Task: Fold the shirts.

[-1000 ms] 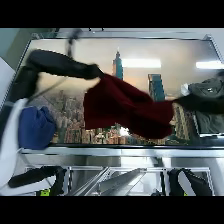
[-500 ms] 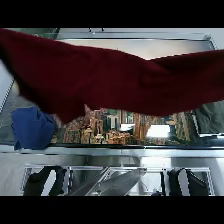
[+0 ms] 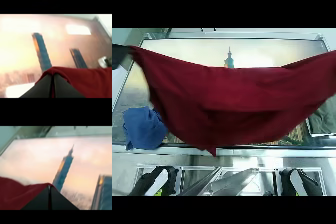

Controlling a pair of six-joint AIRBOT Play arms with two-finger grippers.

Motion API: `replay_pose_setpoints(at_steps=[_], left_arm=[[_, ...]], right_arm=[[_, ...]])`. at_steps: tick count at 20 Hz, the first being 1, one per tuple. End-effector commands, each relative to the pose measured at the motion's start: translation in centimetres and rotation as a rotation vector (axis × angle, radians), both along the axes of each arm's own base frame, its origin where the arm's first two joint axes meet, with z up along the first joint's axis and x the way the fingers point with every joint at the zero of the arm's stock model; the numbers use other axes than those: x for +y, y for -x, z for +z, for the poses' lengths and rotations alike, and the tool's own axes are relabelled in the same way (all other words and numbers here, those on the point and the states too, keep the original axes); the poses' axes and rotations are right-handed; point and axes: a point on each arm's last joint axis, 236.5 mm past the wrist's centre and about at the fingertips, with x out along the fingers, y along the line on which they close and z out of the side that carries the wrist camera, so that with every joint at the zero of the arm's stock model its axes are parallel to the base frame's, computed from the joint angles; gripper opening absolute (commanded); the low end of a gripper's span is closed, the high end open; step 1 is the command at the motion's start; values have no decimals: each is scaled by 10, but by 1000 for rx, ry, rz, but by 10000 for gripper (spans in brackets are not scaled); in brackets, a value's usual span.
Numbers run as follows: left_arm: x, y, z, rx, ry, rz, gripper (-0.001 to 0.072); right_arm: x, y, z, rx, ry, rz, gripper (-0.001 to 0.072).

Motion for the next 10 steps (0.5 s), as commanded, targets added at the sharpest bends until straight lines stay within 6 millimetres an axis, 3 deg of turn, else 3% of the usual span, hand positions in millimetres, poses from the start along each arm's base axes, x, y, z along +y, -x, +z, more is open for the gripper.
replay_pose_setpoints(at_steps=[1,3,5,7,9,10], left_arm=[[-30,-67,-126,311,41,-155,20],[-49,-97,-201,478,61,-222,20],[-62,-118,-266,607,76,-269,20],[-63,-135,-305,670,83,-295,20],[-57,-153,-312,650,81,-287,20],[-50,-162,-304,635,89,-260,22]], right_arm=[[7,-62,-142,265,-104,67,19],[25,-89,-227,409,-133,101,18],[41,-112,-292,503,-155,115,19],[50,-132,-322,515,-217,104,19],[45,-144,-324,491,-255,89,20],[37,-147,-318,475,-253,79,104]])
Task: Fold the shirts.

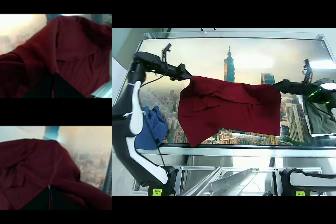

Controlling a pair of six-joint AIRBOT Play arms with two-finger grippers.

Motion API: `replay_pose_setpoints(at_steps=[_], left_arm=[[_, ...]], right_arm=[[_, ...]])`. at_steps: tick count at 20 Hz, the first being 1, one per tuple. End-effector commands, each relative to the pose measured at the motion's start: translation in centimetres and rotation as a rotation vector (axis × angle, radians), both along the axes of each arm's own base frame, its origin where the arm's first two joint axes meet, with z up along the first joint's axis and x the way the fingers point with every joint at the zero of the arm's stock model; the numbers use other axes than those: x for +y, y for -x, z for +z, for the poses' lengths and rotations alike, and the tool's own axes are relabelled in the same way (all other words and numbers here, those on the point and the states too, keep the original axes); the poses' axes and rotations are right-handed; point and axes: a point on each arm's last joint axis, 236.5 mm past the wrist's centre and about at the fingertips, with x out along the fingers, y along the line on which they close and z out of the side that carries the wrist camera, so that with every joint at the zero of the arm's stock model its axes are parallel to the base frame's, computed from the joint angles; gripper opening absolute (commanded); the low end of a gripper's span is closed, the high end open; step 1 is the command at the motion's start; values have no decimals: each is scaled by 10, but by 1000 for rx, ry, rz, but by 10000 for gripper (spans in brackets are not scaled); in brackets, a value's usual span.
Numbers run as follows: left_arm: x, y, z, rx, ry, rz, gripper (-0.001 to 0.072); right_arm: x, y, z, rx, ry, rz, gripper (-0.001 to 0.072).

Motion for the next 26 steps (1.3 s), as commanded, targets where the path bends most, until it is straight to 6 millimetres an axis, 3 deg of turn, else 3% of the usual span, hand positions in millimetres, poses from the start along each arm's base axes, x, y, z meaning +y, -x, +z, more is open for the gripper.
replay_pose_setpoints(at_steps=[1,2,3,6,8,10,13,16,18,20,23,26], left_arm=[[12,-23,-16,35,12,34,27],[23,-23,-4,28,11,36,383],[37,-18,1,52,-6,59,687],[91,24,-1,169,-112,72,707],[124,66,-20,297,-206,95,706],[141,113,-45,413,-261,127,706],[132,173,-84,517,-242,154,707],[117,211,-121,562,-225,154,706],[98,216,-133,562,-146,145,705],[80,204,-136,497,-48,133,705],[85,189,-152,486,-53,164,705],[90,171,-154,466,-53,166,705]], right_arm=[[-11,-18,-13,-19,-34,-29,278],[-21,-16,-1,-32,-45,-18,299],[-35,-9,10,-29,-56,-13,299],[-95,22,20,27,8,-63,299],[-131,55,17,105,81,-92,299],[-140,88,10,169,98,-103,299],[-140,133,-24,278,153,-169,298],[-137,156,-64,346,179,-242,299],[-122,173,-84,410,137,-222,299],[-110,186,-95,446,111,-198,300],[-99,197,-103,485,82,-182,300],[-86,205,-106,511,61,-149,301]])
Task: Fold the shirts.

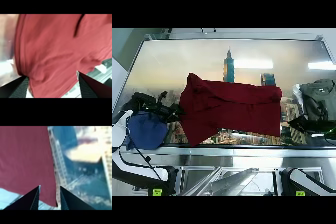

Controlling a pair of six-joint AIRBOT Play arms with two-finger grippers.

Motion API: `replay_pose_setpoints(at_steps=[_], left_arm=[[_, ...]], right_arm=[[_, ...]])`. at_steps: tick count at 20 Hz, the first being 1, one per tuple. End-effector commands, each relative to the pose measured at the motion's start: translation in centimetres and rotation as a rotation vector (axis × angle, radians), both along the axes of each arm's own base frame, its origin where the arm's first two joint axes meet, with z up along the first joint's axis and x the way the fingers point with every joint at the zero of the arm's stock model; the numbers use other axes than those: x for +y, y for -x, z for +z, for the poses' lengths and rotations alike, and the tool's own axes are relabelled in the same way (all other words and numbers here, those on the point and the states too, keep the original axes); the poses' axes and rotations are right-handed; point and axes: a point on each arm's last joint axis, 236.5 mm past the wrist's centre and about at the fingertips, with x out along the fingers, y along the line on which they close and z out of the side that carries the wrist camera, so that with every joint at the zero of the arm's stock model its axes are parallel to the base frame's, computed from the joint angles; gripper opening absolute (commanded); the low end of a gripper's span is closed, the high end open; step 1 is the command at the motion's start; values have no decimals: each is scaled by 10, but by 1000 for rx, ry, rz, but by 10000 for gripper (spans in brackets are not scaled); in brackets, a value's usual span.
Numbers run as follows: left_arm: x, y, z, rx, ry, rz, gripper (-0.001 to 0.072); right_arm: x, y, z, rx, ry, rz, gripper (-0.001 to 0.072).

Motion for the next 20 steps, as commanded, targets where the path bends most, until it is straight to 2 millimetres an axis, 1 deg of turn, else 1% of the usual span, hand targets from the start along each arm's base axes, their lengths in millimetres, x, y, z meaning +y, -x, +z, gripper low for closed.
replay_pose_setpoints(at_steps=[1,2,3,4,6,9,11,12,13,14,15,16,17,18,19,20], left_arm=[[10,-29,-11,-72,-34,30,658],[12,-34,-9,-86,-39,30,424],[12,-37,-5,-102,-37,17,125],[13,-40,-2,-118,-37,3,21],[13,-43,5,-126,-30,-9,21],[11,-43,14,-122,-11,-30,21],[9,-39,13,-111,-4,-32,21],[9,-37,11,-104,-2,-31,21],[7,-34,9,-97,3,-28,21],[5,-34,10,-96,16,-21,21],[0,-38,14,-105,42,-5,21],[-5,-45,23,-122,73,7,21],[-11,-51,37,-150,115,0,21],[-16,-59,59,-194,159,-7,20],[-23,-67,89,-267,201,-24,20],[-31,-72,129,-376,256,-63,20]], right_arm=[[19,14,-8,45,-40,34,302],[26,18,-11,56,-46,52,303],[36,22,-15,72,-56,73,303],[45,27,-21,89,-63,96,303],[57,31,-33,122,-62,132,303],[69,33,-47,175,-79,148,303],[76,38,-50,201,-97,167,304],[80,37,-50,200,-101,174,303],[88,32,-46,186,-122,173,301],[99,25,-40,149,-151,183,292],[114,13,-29,91,-190,196,135],[124,1,-18,39,-216,204,21],[131,-11,-3,-12,-230,230,20],[136,-21,18,-65,-233,273,19],[136,-31,42,-119,-231,300,19],[133,-48,80,-209,-225,307,19]])
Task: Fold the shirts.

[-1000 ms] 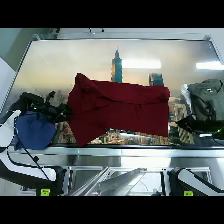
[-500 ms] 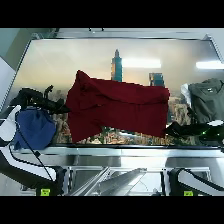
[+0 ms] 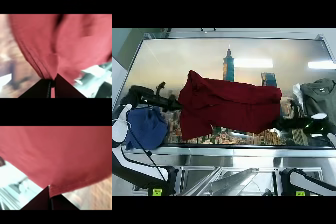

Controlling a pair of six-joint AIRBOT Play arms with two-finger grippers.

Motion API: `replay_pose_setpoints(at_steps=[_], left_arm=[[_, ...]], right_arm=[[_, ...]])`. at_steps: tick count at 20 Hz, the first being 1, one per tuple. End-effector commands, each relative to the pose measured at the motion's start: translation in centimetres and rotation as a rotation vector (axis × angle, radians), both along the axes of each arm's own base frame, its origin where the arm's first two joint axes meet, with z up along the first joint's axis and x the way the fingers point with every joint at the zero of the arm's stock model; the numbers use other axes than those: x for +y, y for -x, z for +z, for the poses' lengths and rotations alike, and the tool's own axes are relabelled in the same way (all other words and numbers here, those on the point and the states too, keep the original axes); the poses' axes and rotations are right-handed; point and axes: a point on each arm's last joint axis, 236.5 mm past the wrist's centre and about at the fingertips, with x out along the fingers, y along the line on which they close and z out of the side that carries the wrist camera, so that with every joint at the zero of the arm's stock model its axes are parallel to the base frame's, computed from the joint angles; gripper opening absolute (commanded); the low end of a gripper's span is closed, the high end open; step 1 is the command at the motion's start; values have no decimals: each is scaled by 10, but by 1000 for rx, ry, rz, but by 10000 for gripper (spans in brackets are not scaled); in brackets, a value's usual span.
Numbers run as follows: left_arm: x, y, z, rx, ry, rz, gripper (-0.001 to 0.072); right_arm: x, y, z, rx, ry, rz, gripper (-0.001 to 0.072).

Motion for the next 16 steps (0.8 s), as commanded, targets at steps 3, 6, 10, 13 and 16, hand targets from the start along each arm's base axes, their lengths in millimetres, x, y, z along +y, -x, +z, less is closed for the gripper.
replay_pose_setpoints(at_steps=[3,6,10,13,16], left_arm=[[-41,-14,225,-578,213,-102,20],[-49,33,403,-1106,129,-67,20],[-37,137,562,-1699,-414,148,20],[-6,178,581,-1726,-814,347,19],[11,160,550,-1634,-766,391,18]], right_arm=[[-7,-62,245,-600,-19,25,19],[-31,-30,417,-1014,208,-51,19],[-17,51,544,-1393,504,-163,19],[-8,83,575,-1522,617,-253,18],[-21,76,569,-1493,657,-283,18]])
